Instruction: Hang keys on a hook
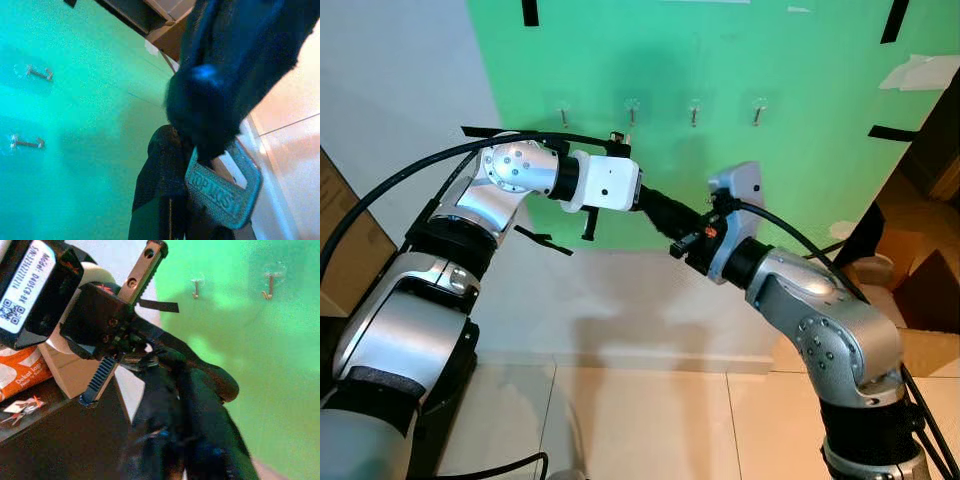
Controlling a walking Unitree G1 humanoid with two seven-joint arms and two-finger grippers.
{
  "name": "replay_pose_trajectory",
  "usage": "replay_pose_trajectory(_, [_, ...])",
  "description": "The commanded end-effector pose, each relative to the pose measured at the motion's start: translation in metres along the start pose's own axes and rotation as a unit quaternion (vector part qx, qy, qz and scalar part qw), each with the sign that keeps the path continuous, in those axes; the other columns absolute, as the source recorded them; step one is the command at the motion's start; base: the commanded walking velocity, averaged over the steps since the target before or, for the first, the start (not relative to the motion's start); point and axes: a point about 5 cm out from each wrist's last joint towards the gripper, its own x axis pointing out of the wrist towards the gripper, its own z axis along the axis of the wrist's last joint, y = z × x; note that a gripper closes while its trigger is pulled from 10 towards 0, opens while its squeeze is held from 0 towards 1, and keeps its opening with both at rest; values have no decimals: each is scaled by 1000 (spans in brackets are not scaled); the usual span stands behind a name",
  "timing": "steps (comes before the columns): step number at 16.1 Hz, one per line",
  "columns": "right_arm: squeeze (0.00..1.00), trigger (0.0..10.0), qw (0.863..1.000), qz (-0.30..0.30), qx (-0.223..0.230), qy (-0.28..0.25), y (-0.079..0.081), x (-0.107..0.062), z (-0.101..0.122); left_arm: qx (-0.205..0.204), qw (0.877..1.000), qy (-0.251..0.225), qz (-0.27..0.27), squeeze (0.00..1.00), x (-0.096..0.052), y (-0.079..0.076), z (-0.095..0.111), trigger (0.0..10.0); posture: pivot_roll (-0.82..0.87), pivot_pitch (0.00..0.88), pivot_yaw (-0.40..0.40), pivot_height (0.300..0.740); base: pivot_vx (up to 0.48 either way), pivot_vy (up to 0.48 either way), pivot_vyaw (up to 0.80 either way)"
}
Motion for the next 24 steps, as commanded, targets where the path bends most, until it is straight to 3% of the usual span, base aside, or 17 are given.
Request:
replay_pose_trajectory(1, [0, 0, 1000, 4, 3, -13, 0, 0, 6, -5, 1000, -3, 8, 0, -2, 6, 2, 10000, -28, 0, 20, 740, 0, 0, 0])
replay_pose_trajectory(6, [0, 0, 1000, 21, -13, -13, 3, -3, 8, -31, 999, -11, 16, 0, -3, 4, -1, 10000, -31, 0, 8, 740, 0, 0, 0])
replay_pose_trajectory(7, [0, 1804, 998, 23, -55, -4, 2, -7, 7, -32, 999, -7, 17, 0, -3, 4, -2, 10000, -31, 0, 6, 740, 0, 0, 0])
replay_pose_trajectory(8, [0, 10000, 996, 27, -85, 5, 1, -10, 5, -34, 999, -5, 18, 0, -4, 4, -2, 10000, -32, 0, 5, 740, 0, 0, 0])
replay_pose_trajectory(9, [1000, 10000, 993, 38, -115, 8, 1, -14, 5, -36, 999, -5, 20, 0, -5, 5, -2, 10000, -35, 0, 4, 740, 0, 0, 0])
replay_pose_trajectory(12, [1000, 10000, 991, 63, -121, 4, 6, -16, 7, -37, 999, -5, 20, 0, -5, 6, -2, 10000, -35, 0, 2, 740, 0, 0, 0])
replay_pose_trajectory(13, [1000, 10000, 989, 63, -136, 5, 6, -16, 7, -37, 999, -6, 19, 0, -5, 6, -1, 10000, -36, 0, 1, 740, 0, 0, 0])
replay_pose_trajectory(14, [1000, 10000, 982, 50, -179, 14, 5, -13, 5, -37, 999, -8, 15, 0, -5, 4, -1, 10000, -36, 0, -1, 740, 0, 0, 0])
replay_pose_trajectory(15, [1000, 10000, 982, 39, -185, 15, 3, -11, 5, -36, 999, -9, 13, 0, -4, 3, -1, 10000, -35, 0, -2, 740, 0, 0, 0])
replay_pose_trajectory(20, [1000, 10000, 987, 26, -156, -3, -3, -6, 9, -20, 1000, -15, -1, 0, -3, 1, 3, 10000, -28, 0, -12, 740, 0, 0, 0])
replay_pose_trajectory(24, [1000, 10000, 986, 41, -159, -16, -3, -8, 15, -12, 1000, -14, -10, 0, -3, -1, 4, 10000, -30, 0, -13, 740, 0, 0, 0])
